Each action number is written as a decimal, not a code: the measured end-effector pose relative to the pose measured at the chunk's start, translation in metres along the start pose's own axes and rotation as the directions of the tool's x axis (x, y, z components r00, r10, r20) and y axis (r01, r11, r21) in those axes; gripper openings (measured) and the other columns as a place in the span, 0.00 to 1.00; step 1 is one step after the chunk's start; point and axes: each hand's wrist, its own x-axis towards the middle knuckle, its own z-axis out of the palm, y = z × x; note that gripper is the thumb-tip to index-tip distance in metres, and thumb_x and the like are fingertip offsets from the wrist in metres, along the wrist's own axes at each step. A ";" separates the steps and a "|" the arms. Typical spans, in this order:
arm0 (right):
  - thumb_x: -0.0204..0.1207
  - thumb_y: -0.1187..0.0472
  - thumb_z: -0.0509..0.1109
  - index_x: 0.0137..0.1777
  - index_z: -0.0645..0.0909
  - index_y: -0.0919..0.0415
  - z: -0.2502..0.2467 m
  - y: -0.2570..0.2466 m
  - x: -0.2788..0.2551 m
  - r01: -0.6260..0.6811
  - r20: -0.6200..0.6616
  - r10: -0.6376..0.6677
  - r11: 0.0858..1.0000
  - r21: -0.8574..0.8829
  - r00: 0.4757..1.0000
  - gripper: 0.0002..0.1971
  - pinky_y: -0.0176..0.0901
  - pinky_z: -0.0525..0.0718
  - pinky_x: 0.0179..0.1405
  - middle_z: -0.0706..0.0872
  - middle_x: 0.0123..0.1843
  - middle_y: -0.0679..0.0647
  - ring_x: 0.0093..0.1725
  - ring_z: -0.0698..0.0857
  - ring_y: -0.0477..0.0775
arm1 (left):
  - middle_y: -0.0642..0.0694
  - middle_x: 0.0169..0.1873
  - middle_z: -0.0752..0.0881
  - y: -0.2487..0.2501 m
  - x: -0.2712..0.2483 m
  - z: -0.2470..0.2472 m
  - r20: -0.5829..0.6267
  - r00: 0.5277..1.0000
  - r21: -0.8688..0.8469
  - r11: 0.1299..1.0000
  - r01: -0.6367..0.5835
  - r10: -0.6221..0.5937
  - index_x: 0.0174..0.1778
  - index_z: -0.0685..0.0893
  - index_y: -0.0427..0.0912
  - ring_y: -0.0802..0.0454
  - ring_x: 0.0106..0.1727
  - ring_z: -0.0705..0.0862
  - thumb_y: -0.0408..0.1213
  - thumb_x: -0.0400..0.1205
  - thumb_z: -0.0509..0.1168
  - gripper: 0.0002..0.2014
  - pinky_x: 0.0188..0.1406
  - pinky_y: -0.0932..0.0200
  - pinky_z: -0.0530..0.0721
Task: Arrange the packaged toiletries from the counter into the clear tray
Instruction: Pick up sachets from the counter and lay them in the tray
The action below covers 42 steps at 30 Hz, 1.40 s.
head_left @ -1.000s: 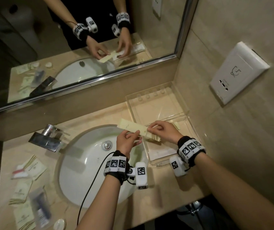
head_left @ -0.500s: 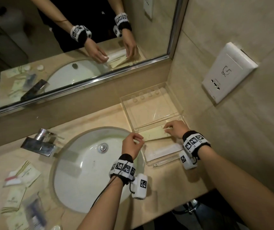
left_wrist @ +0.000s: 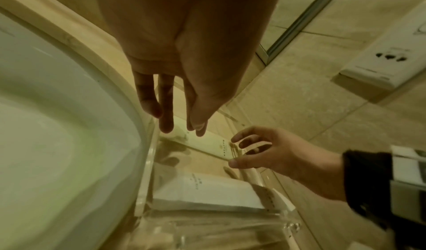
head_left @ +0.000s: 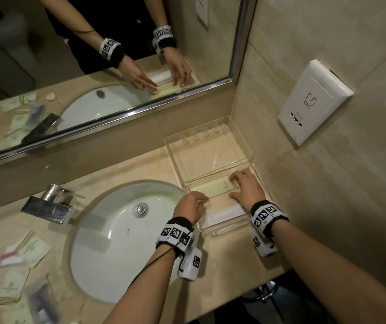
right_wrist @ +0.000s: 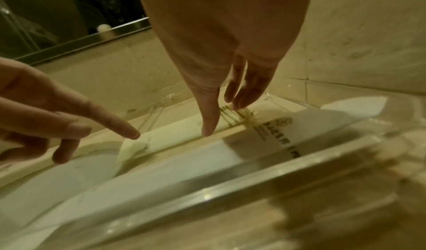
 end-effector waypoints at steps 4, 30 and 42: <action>0.66 0.64 0.82 0.56 0.79 0.50 -0.001 -0.002 0.003 0.041 0.030 -0.040 0.999 -0.032 0.999 0.21 0.48 0.85 0.53 0.78 0.58 0.47 0.57 0.81 0.51 | 0.56 0.70 0.80 -0.005 0.006 0.008 0.075 0.995 0.209 0.974 -0.086 0.072 0.64 0.85 0.53 0.48 0.68 0.78 0.40 0.84 0.61 0.14 0.65 0.51 0.80; 0.70 0.62 0.78 0.56 0.85 0.56 0.016 -0.002 0.015 0.208 -0.076 -0.218 0.971 -0.122 0.973 0.14 0.48 0.80 0.50 0.84 0.57 0.49 0.56 0.79 0.54 | 0.55 0.79 0.69 -0.011 0.018 0.007 0.093 0.995 0.462 0.883 -0.080 0.042 0.73 0.74 0.50 0.38 0.70 0.70 0.38 0.86 0.55 0.19 0.62 0.44 0.79; 0.74 0.60 0.76 0.51 0.85 0.55 -0.001 -0.025 0.007 0.146 -0.141 -0.112 0.953 0.267 0.984 0.08 0.41 0.84 0.47 0.86 0.51 0.49 0.44 0.83 0.47 | 0.50 0.48 0.87 -0.018 -0.004 -0.027 -0.172 0.976 -0.178 0.978 0.104 -0.135 0.54 0.87 0.46 0.51 0.44 0.82 0.35 0.82 0.63 0.09 0.48 0.60 0.81</action>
